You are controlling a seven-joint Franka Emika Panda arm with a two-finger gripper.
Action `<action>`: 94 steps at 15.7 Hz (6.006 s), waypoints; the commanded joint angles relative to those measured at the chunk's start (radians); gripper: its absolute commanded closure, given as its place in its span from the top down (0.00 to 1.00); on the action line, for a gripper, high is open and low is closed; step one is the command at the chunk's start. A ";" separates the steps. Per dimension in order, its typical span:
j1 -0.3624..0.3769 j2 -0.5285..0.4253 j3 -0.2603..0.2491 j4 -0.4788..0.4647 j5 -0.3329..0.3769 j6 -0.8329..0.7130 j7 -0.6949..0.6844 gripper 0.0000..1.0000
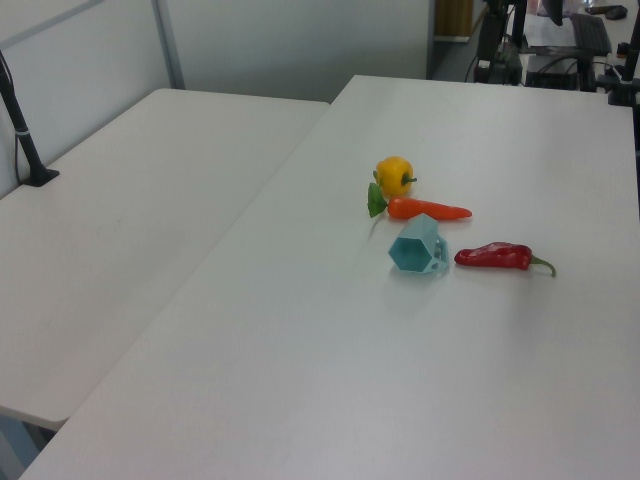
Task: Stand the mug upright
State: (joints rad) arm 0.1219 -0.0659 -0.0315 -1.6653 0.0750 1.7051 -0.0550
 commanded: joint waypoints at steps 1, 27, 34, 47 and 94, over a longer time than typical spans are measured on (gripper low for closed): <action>0.009 -0.015 -0.010 -0.021 0.003 0.019 -0.016 1.00; 0.010 -0.017 -0.008 -0.022 0.002 0.016 -0.012 1.00; 0.008 -0.017 -0.005 -0.025 -0.001 0.007 -0.023 1.00; 0.105 0.104 0.005 0.084 -0.096 0.007 0.292 1.00; 0.125 0.390 0.182 0.076 -0.482 -0.027 0.341 0.00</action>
State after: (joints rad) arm 0.2900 0.3896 0.1472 -1.5976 -0.5335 1.7037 0.4564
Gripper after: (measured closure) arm 0.890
